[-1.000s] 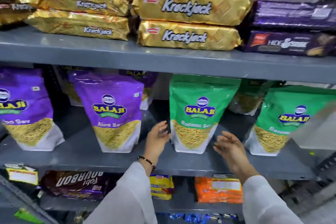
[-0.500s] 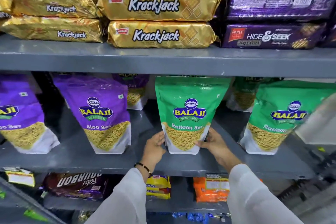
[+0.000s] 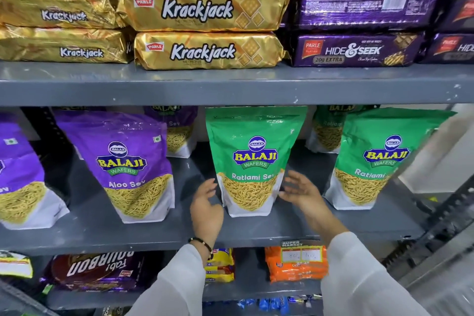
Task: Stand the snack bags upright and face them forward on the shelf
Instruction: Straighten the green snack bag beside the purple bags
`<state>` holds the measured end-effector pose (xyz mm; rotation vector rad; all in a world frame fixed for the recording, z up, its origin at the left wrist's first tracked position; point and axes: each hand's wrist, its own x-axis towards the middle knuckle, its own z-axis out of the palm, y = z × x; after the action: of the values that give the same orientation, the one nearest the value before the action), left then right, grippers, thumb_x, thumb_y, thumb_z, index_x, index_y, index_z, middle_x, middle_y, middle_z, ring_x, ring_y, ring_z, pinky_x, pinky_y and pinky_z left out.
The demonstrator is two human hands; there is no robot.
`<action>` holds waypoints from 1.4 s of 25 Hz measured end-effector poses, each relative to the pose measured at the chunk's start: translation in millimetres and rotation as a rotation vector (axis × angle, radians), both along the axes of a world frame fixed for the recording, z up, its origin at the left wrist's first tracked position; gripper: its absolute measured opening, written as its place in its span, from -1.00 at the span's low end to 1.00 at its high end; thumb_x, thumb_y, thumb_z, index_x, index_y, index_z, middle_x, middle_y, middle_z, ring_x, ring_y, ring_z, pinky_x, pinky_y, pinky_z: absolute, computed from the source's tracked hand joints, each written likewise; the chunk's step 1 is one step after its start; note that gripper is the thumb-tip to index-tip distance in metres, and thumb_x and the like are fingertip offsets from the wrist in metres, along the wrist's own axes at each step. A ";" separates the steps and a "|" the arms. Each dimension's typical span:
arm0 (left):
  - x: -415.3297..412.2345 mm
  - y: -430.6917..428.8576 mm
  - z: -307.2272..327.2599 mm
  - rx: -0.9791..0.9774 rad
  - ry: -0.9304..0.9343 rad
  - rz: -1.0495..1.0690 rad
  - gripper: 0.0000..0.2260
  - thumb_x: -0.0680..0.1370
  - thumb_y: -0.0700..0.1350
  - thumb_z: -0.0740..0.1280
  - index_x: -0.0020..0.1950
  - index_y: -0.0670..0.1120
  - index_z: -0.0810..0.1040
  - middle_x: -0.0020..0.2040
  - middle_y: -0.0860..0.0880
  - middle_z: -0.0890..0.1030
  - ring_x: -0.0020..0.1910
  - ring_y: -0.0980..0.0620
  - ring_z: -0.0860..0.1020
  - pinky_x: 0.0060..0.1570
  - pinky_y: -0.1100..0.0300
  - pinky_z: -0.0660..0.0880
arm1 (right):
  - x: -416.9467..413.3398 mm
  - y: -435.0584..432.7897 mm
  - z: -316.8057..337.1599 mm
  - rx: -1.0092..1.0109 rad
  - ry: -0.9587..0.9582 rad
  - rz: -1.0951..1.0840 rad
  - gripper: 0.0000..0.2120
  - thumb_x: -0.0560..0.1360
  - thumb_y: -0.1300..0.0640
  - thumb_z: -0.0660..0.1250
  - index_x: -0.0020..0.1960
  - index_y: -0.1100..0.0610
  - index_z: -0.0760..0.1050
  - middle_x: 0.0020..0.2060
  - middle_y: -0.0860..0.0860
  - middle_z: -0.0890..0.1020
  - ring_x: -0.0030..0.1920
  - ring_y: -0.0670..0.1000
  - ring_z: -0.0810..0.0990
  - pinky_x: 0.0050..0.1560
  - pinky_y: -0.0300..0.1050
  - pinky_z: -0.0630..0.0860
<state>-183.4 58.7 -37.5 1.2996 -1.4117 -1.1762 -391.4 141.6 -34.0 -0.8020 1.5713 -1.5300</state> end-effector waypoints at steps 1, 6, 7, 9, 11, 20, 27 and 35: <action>-5.1 7.1 5.7 -0.106 0.012 0.075 -0.55 0.32 -0.51 0.13 0.04 -0.09 0.51 0.03 -0.16 0.58 -0.02 -0.09 0.55 -0.12 0.45 0.44 | -8.2 11.0 3.0 -0.030 -0.017 -0.035 -0.53 0.34 0.40 0.38 0.20 0.13 0.42 0.11 0.11 0.55 0.09 0.10 0.53 0.09 -0.06 0.49; -71.3 64.2 24.4 -0.318 0.078 -0.147 -0.58 0.30 -0.41 0.18 -0.29 0.17 0.42 -0.19 0.10 0.50 -0.22 0.10 0.50 -0.28 0.39 0.40 | -79.2 95.3 24.2 -0.188 -0.155 -0.081 -0.56 0.13 0.03 0.54 -0.04 0.13 0.57 -0.17 0.03 0.73 -0.16 0.05 0.69 -0.05 -0.14 0.60; -93.3 72.4 23.5 -0.287 0.090 -0.202 -0.56 0.31 -0.44 0.16 -0.29 0.16 0.43 -0.18 0.13 0.51 -0.23 0.14 0.50 -0.28 0.40 0.39 | -103.4 108.4 23.4 -0.199 -0.165 -0.129 -0.62 0.17 0.06 0.51 -0.06 0.15 0.57 -0.24 0.02 0.74 -0.22 0.03 0.69 -0.09 -0.15 0.62; -136.5 85.9 19.5 -0.162 0.128 -0.317 -0.50 0.33 -0.50 0.13 -0.20 0.14 0.45 -0.09 0.11 0.55 -0.17 0.18 0.52 -0.25 0.43 0.42 | -144.7 128.9 21.2 -0.238 -0.224 -0.236 -0.84 0.33 0.22 0.37 -0.09 0.15 0.54 -0.35 -0.02 0.72 -0.34 -0.04 0.67 -0.19 -0.20 0.62; -169.7 92.0 16.7 -0.030 0.130 -0.418 -0.46 0.34 -0.54 0.13 0.00 0.07 0.47 0.13 0.01 0.52 0.05 0.07 0.49 -0.25 0.43 0.44 | -174.6 135.1 14.9 -0.196 -0.204 -0.317 -0.85 0.34 0.28 0.35 -0.11 0.12 0.52 -0.41 -0.07 0.70 -0.39 -0.11 0.65 -0.30 -0.28 0.60; -247.2 104.5 17.5 0.137 0.077 -0.566 -0.54 0.44 -0.51 0.13 0.23 -0.10 0.42 0.18 0.02 0.47 0.22 -0.03 0.45 0.00 0.39 0.48 | -210.7 109.9 -7.2 -0.071 -0.210 -0.112 -0.70 0.50 0.26 0.23 0.19 0.02 0.45 -0.13 -0.20 0.68 -0.02 -0.07 0.57 0.01 -0.14 0.50; -260.7 115.7 20.7 0.244 0.202 -0.503 -0.70 0.51 -0.39 0.15 0.15 -0.09 0.44 0.19 -0.02 0.47 0.00 0.07 0.51 0.11 0.16 0.48 | -221.2 112.0 -4.4 -0.040 -0.153 -0.098 -0.71 0.50 0.23 0.24 0.21 0.11 0.45 -0.01 -0.06 0.64 0.05 0.01 0.57 0.06 -0.06 0.51; -267.6 124.8 19.5 0.212 0.094 -0.523 -0.52 0.44 -0.48 0.15 0.31 -0.14 0.34 0.14 0.06 0.44 0.18 0.06 0.40 0.19 0.11 0.41 | -227.6 121.4 0.8 -0.047 -0.141 -0.111 -0.80 0.50 0.24 0.23 0.05 0.00 0.48 -0.04 -0.09 0.62 -0.01 -0.04 0.58 -0.12 -0.18 0.51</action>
<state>-451.0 183.5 -18.0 1.0193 -1.6439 -1.7488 -619.0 263.0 -33.3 -0.6272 1.5019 -1.6710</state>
